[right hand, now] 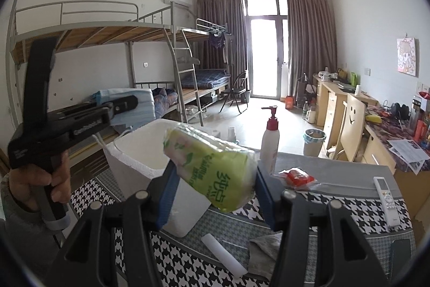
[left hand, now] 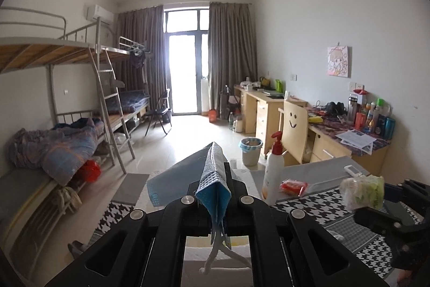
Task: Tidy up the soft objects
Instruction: 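Carry the blue mask and green tissue pack over the white foam box, then open the left tool to drop the blue mask into the foam box, then lower the green tissue pack into the foam box and open the right tool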
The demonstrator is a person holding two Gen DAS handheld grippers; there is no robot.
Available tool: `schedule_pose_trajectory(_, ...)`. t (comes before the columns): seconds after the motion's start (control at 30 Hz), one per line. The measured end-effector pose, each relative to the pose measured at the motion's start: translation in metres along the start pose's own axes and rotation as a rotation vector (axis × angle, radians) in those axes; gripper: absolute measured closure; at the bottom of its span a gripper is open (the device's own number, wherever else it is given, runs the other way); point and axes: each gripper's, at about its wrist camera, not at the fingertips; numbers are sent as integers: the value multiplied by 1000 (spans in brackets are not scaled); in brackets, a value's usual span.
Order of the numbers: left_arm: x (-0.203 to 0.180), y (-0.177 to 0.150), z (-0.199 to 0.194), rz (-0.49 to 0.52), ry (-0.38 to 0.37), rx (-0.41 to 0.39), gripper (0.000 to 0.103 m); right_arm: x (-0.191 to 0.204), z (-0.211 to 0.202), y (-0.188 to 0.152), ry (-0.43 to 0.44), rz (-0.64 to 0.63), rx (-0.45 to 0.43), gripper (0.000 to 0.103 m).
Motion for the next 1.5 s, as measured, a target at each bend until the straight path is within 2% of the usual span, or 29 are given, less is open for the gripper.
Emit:
schedule_pose_trajectory(0.2, 7, -5, 17, -2, 15, 36, 98, 0, 4, 2, -15, 3, 10, 44)
schedule_pose_trajectory(0.47, 10, -8, 30, 4, -4, 73, 98, -2, 10, 2, -42, 17, 29, 44)
schedule_pose_trajectory(0.53, 10, -9, 34, 13, -10, 87, 94, -1, 11, 3, -45, 18, 31, 44)
schedule_pose_trajectory(0.57, 10, -10, 36, 16, -14, 97, 86, -1, 11, 3, -45, 18, 31, 44)
schedule_pose_trajectory(0.6, 10, -11, 38, 21, -15, 108, 69, -1, 12, 3, -44, 17, 31, 44)
schedule_pose_trajectory(0.63, 11, -13, 39, 21, -12, 115, 60, -2, 11, 3, -45, 16, 32, 44)
schedule_pose_trajectory(0.67, 12, -14, 39, 16, -13, 113, 43, -1, 12, 3, -46, 16, 34, 44)
schedule_pose_trajectory(0.7, 13, -13, 38, 15, -16, 109, 33, -2, 13, 3, -47, 17, 37, 44)
schedule_pose_trajectory(0.97, 16, -13, 24, 25, -24, 65, 2, 0, 22, 8, -48, 18, 48, 44)
schedule_pose_trajectory(1.23, 25, -12, 5, 17, -6, 11, 1, 8, 34, 14, -32, 2, 55, 44)
schedule_pose_trajectory(1.5, 49, -17, -4, -38, 34, 0, 1, 21, 52, 19, 7, -6, 79, 44)
Point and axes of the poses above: each gripper's, at about its wrist camera, not at the fingertips, and z roughly the way its jaws point, x to its left, y to its top, and after that the axes turned 6 degrees about y, right-handed
